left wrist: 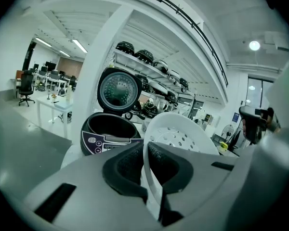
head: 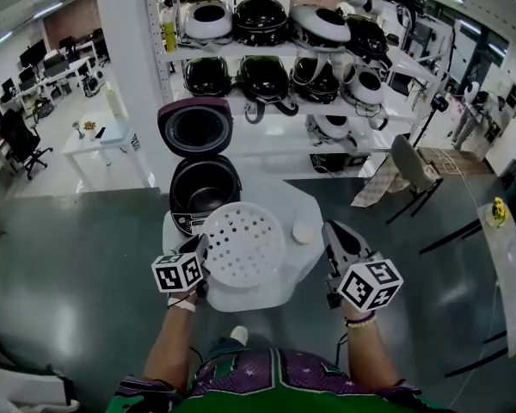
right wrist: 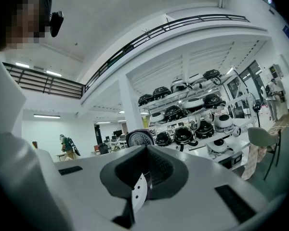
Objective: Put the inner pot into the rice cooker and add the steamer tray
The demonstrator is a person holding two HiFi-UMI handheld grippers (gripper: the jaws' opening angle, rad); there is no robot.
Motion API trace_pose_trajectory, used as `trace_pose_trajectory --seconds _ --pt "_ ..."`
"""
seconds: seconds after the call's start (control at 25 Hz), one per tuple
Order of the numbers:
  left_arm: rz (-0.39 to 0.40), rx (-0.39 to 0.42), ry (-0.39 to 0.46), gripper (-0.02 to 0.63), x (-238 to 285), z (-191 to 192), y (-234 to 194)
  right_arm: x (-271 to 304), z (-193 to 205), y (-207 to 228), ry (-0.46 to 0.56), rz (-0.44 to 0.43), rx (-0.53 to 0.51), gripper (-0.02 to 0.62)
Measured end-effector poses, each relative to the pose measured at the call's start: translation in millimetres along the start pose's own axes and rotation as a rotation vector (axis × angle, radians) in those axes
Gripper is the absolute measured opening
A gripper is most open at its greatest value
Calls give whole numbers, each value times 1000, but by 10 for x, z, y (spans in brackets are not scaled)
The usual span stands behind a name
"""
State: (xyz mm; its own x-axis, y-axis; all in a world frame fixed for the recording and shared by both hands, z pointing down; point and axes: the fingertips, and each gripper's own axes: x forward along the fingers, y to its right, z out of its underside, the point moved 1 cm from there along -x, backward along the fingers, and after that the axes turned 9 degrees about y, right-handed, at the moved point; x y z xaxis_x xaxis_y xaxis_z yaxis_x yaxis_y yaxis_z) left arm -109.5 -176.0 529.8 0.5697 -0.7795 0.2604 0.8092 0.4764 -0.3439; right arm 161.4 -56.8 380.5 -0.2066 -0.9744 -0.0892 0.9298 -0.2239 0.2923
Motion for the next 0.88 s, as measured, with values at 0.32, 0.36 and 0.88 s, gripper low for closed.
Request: trace_pose_trajectory --seconds 0.32,0.36,0.88 --pt "3 -5 60 40 152 -441 -254 267 49 -147 -9 -6 -14 5" --pt "3 -3 65 40 174 -502 -292 307 53 -168 -9 -5 -15 5" --pt "33 24 88 40 603 -1107 -815 1005 229 -378 -9 16 -20 5"
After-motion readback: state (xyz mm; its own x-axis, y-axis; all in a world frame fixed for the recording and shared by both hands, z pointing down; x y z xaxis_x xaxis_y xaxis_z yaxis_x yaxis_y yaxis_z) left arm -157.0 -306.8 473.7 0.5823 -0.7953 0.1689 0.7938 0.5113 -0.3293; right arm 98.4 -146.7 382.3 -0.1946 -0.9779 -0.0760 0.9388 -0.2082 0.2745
